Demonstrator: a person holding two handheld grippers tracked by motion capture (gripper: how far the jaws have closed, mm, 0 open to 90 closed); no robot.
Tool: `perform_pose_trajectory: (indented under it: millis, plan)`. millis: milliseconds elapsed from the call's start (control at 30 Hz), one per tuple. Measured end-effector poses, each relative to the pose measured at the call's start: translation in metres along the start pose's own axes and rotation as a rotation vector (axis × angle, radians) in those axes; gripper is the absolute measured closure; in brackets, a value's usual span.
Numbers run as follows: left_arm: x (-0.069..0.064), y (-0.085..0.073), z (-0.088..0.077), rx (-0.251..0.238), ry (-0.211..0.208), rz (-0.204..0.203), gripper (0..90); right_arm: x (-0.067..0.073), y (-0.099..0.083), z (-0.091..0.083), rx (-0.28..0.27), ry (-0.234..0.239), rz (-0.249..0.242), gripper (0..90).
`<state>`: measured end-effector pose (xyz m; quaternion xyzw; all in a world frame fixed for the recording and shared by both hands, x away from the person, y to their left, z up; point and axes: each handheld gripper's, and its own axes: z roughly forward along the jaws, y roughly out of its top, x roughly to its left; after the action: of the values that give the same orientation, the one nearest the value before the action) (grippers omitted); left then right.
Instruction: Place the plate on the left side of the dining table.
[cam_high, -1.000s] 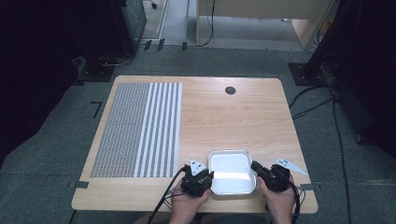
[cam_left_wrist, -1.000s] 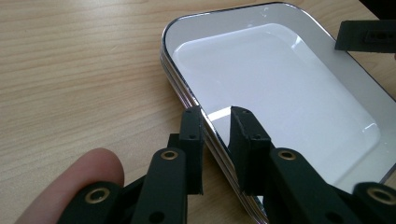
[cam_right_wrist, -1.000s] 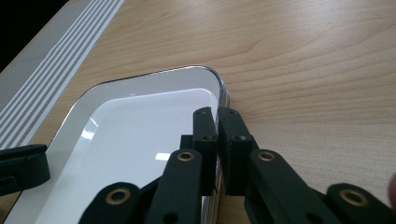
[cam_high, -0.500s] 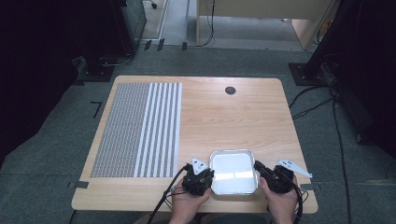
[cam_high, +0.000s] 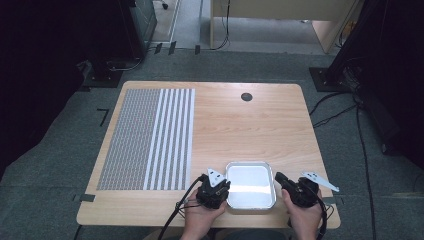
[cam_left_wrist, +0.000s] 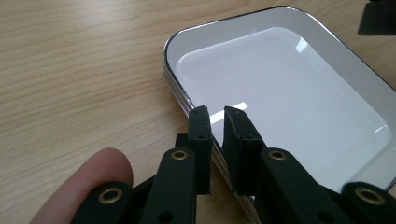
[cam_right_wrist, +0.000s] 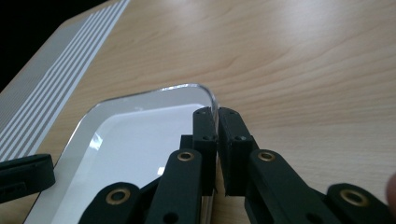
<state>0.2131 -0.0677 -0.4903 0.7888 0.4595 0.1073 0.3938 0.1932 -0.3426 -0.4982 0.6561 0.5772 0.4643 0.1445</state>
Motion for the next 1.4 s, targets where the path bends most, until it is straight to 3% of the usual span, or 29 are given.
perform_pose_trajectory:
  millis: [33,167,267,333,400,433,633,1033,1100,1133,1267,1400]
  plan:
    - [0.0,0.0,0.0,0.0,0.0,0.0,82.7,0.002,-0.002,0.004,0.034,0.017,0.007,89.0]
    - [0.0,0.001,0.001,0.001,-0.001,0.008,82.9,0.007,-0.003,0.005,0.042,0.041,-0.009,90.0]
    - [0.0,0.001,0.002,0.005,-0.003,0.002,82.6,0.008,-0.003,0.003,0.02,0.021,-0.015,89.5]
    - [0.0,0.001,0.002,0.004,-0.001,0.003,82.5,0.001,0.0,-0.001,-0.023,-0.014,0.019,87.5]
    - [-0.001,0.001,0.002,0.005,-0.001,0.002,82.6,-0.001,0.0,-0.002,-0.026,-0.019,0.029,87.4]
    - [-0.001,0.002,0.002,0.005,0.0,0.004,82.7,-0.007,0.001,-0.001,-0.016,-0.007,0.051,87.2]
    - [-0.001,0.002,0.003,0.006,0.001,0.006,82.9,-0.01,0.0,0.005,0.03,0.065,0.079,87.2]
    - [-0.001,0.003,0.004,0.01,-0.005,0.018,83.5,-0.013,-0.001,0.009,0.055,0.085,0.105,86.1]
    - [-0.001,0.003,0.004,0.01,-0.004,0.02,83.7,-0.01,-0.001,0.009,0.057,0.075,0.086,86.3]
    - [-0.001,0.003,0.004,0.012,-0.005,0.022,83.7,-0.007,-0.001,0.008,0.059,0.046,0.067,87.4]
    - [-0.001,0.003,0.004,0.012,-0.01,0.02,83.7,-0.001,0.001,0.004,0.046,0.014,0.068,89.1]
    - [-0.001,0.006,0.003,0.002,-0.02,0.015,77.8,0.005,0.003,-0.002,0.012,-0.033,0.064,90.0]
